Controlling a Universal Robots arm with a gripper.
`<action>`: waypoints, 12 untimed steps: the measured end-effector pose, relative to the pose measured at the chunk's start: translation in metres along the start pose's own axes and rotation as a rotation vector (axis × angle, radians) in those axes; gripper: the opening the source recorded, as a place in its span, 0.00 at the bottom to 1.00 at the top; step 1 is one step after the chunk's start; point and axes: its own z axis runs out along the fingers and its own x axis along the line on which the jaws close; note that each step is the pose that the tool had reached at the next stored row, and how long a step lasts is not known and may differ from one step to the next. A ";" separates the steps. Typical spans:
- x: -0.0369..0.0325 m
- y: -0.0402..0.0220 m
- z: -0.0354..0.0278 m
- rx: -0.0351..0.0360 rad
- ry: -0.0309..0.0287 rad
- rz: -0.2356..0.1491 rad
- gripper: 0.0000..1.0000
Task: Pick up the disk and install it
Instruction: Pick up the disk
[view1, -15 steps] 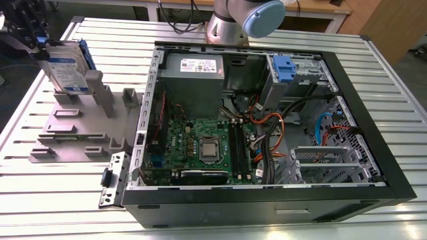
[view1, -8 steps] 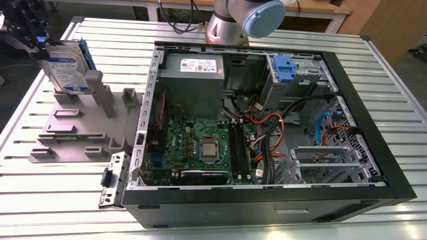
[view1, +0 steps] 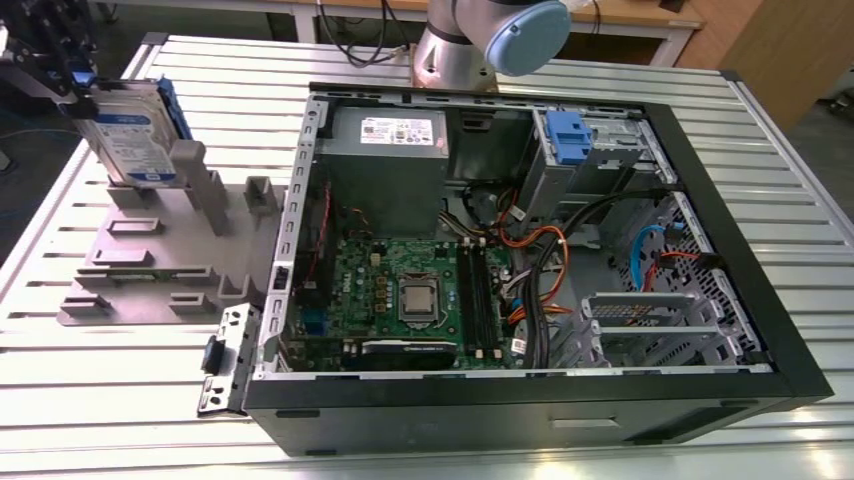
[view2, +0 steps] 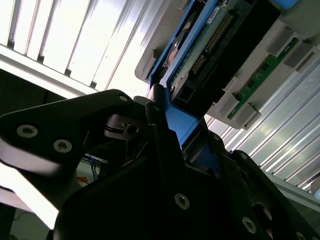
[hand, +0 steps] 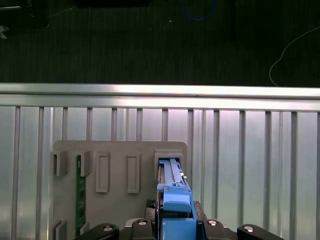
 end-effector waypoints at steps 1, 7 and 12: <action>0.0000 0.0000 -0.0003 -0.0001 0.0000 0.000 0.36; 0.0001 -0.0001 -0.0019 -0.0001 0.0000 0.000 0.36; 0.0001 -0.0001 -0.0029 -0.0002 0.0000 0.000 0.36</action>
